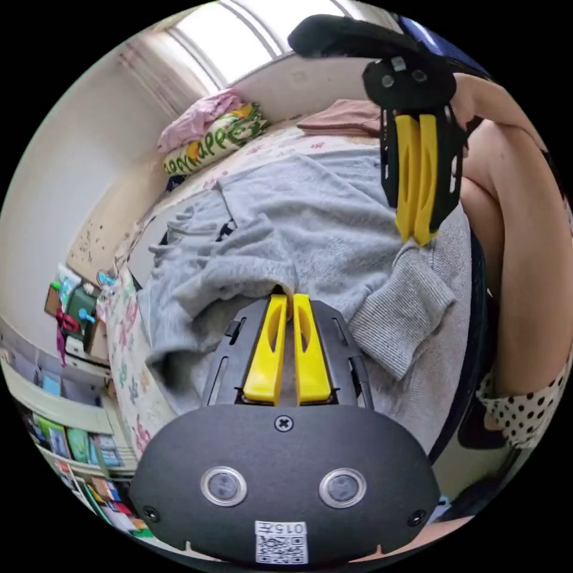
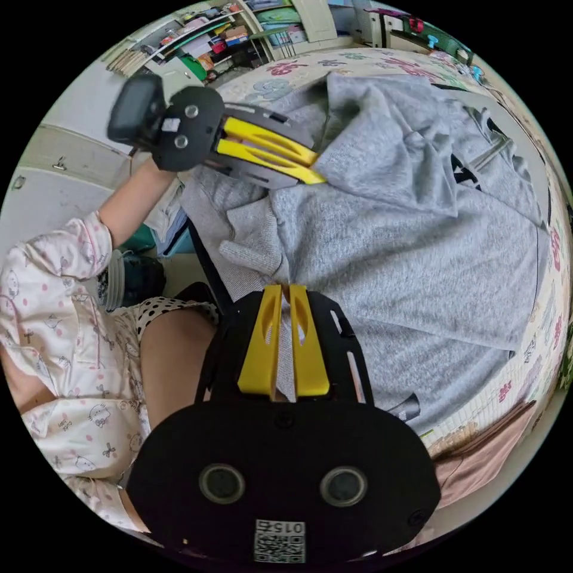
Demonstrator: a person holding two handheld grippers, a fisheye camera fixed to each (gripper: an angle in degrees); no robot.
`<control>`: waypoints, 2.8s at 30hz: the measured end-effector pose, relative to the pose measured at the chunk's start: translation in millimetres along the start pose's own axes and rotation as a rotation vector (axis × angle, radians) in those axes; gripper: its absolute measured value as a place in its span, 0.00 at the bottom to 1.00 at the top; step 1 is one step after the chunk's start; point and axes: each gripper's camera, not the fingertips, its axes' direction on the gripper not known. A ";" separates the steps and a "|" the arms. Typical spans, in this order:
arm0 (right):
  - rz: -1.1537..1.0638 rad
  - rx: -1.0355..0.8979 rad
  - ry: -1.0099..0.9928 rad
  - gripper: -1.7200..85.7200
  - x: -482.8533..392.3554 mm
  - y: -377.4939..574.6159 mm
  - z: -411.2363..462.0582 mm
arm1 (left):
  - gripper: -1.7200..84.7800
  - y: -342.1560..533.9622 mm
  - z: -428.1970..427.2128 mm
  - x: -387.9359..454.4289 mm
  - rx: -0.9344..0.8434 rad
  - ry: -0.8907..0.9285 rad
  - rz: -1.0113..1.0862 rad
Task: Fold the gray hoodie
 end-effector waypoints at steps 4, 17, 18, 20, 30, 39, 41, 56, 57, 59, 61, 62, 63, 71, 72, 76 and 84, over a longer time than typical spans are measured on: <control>0.057 0.123 -0.158 0.05 -3.8 3.0 -84.8 | 0.05 34.6 -3.8 -17.5 0.022 0.114 -0.218; 0.247 0.381 -0.259 0.07 -60.5 -76.8 -288.9 | 0.22 122.3 21.0 -98.2 0.451 0.363 -0.994; 0.254 0.395 -0.262 0.07 -63.8 -80.0 -298.2 | 0.23 123.3 24.4 -97.8 0.450 0.358 -1.010; 0.283 0.444 -0.274 0.08 -76.7 -93.3 -333.6 | 0.26 129.1 48.0 -99.4 0.394 0.342 -1.099; 0.364 0.614 -0.298 0.08 -131.5 -140.2 -465.3 | 0.13 135.9 117.3 -122.3 0.267 0.275 -1.181; 0.596 0.944 -0.497 0.11 -130.6 -129.6 -564.6 | 0.07 65.5 23.6 45.3 0.498 0.101 -0.358; 0.652 0.965 -0.530 0.13 -131.4 -128.8 -575.2 | 0.07 62.2 45.2 87.0 0.375 0.074 -0.249; 0.488 0.493 -0.479 0.18 -230.2 -268.4 -562.7 | 0.07 70.3 52.0 72.6 0.281 0.049 -0.188; 0.478 0.496 -0.503 0.17 -232.2 -269.3 -560.9 | 0.07 67.4 50.9 71.9 0.277 0.040 -0.170; 0.443 0.507 -0.594 0.09 -238.0 -270.8 -550.4 | 0.07 58.2 45.5 61.5 0.276 0.013 -0.136; 0.452 0.497 -0.560 0.05 -244.0 -270.7 -545.2 | 0.08 54.2 38.7 41.8 0.287 0.045 -0.148; 0.465 0.487 -0.502 0.05 -250.0 -269.5 -545.2 | 0.08 54.8 30.1 23.1 0.314 0.083 -0.171; 0.480 0.488 -0.469 0.04 -252.8 -267.9 -545.6 | 0.08 56.6 24.6 11.5 0.335 0.099 -0.194; 0.539 0.446 -0.298 0.03 -284.0 -270.7 -512.1 | 0.11 198.3 5.3 -262.5 0.530 0.074 -1.167; 0.540 0.445 -0.299 0.03 -285.1 -271.5 -508.3 | 0.12 210.8 11.9 -282.9 0.521 0.101 -1.237; 0.545 0.443 -0.295 0.03 -292.6 -273.1 -483.5 | 0.16 245.0 38.6 -382.7 0.514 0.188 -1.456; 0.574 0.432 -0.238 0.03 -299.0 -266.5 -440.8 | 0.16 228.6 74.7 -487.7 0.407 0.219 -1.605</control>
